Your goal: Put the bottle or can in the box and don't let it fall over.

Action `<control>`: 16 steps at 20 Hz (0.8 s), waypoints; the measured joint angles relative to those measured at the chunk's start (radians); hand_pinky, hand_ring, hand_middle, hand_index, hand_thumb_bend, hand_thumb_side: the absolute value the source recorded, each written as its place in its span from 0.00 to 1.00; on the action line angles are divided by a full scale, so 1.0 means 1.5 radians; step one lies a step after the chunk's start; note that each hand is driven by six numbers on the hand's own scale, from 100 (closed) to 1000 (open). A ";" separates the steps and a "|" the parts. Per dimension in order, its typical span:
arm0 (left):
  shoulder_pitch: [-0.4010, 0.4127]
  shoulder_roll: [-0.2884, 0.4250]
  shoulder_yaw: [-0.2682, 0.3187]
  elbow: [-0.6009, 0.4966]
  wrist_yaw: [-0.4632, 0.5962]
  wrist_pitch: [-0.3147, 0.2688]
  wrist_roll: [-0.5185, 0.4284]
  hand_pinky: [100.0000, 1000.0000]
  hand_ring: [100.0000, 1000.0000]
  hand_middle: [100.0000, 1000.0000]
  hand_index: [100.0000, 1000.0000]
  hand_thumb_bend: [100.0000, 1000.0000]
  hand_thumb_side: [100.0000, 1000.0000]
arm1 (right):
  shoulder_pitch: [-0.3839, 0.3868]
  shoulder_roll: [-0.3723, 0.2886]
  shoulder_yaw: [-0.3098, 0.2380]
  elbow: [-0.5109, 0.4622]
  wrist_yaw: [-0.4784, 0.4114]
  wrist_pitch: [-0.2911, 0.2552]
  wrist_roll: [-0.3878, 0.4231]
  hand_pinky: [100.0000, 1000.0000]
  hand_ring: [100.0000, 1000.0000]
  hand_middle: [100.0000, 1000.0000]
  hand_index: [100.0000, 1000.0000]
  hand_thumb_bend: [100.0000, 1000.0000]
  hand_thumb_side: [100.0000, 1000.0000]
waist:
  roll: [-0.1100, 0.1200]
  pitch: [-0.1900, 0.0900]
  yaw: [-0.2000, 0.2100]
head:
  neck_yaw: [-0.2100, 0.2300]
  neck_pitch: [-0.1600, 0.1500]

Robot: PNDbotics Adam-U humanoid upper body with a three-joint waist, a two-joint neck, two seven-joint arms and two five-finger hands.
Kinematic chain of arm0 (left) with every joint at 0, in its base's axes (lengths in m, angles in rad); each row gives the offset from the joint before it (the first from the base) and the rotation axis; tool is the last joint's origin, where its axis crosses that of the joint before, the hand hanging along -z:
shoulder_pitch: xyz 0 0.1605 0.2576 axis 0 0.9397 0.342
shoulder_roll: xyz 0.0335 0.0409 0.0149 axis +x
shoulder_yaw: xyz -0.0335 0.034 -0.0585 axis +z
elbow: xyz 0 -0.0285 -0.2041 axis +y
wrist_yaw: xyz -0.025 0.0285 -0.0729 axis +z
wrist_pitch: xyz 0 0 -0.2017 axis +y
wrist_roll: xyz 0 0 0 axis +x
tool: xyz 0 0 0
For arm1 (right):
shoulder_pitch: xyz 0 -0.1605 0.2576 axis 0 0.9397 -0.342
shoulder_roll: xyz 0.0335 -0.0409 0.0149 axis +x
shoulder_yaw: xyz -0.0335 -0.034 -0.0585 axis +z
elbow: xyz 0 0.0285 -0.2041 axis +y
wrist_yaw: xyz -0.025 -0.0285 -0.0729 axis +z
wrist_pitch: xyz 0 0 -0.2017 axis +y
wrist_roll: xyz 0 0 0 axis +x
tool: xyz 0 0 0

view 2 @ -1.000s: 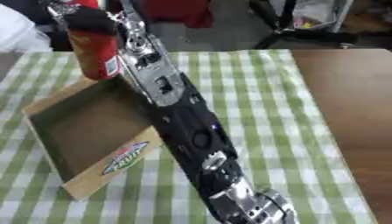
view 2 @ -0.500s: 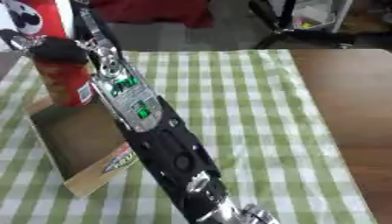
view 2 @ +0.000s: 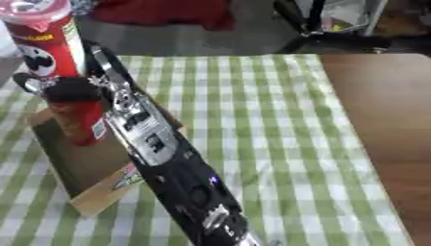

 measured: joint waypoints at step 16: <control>0.000 0.000 0.001 0.000 0.000 0.000 0.000 0.82 0.97 0.72 0.74 0.46 0.57 | 0.018 -0.001 -0.004 0.063 0.041 -0.036 0.070 1.00 0.97 0.99 0.88 1.00 0.49 | 0.000 0.007 0.001 | 0.000 -0.001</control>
